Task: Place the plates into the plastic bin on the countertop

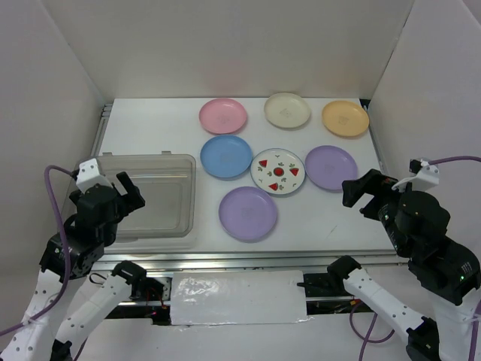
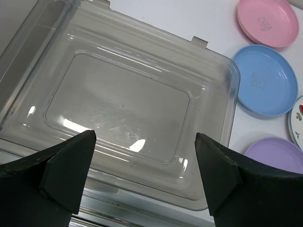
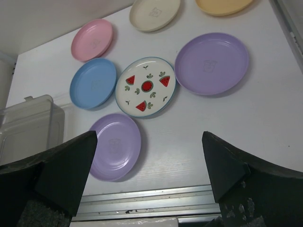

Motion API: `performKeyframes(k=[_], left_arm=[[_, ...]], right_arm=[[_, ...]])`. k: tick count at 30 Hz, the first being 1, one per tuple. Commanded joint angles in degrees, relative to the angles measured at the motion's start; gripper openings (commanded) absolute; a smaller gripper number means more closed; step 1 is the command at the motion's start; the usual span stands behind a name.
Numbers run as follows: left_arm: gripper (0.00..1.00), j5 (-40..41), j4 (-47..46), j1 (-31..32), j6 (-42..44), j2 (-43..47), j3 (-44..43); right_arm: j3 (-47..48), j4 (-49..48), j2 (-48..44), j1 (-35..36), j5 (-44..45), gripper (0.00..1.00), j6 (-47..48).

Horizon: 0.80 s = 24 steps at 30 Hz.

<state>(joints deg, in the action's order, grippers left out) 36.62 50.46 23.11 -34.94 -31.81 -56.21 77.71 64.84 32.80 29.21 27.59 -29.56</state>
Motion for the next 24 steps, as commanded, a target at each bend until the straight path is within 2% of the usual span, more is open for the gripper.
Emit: performKeyframes(k=[1,11,16,20,24], left_arm=[[0.99,1.3,-2.7,-0.3,-1.2,1.7,0.3],[0.99,-1.6,-4.8,-0.3,0.7,0.8,1.4],[0.99,-2.4,-5.3,-0.3,1.2,0.6,1.6],[0.99,-3.1,-5.6,-0.3,1.7,2.0,1.9],[0.99,-3.4,-5.9,-0.2,1.9,3.2,2.2]], right_arm=[[-0.6,0.1,0.1,-0.4,2.1,1.0,-1.4],[-10.9,-10.4,-0.9,-0.7,-3.1,1.0,-3.0],[-18.6,-18.2,7.2,-4.1,-9.0,1.0,-9.9],[-28.4,-31.5,12.5,-8.6,-14.3,1.0,-14.7],[-33.8,-40.8,18.3,-11.1,-15.5,1.0,-18.2]])
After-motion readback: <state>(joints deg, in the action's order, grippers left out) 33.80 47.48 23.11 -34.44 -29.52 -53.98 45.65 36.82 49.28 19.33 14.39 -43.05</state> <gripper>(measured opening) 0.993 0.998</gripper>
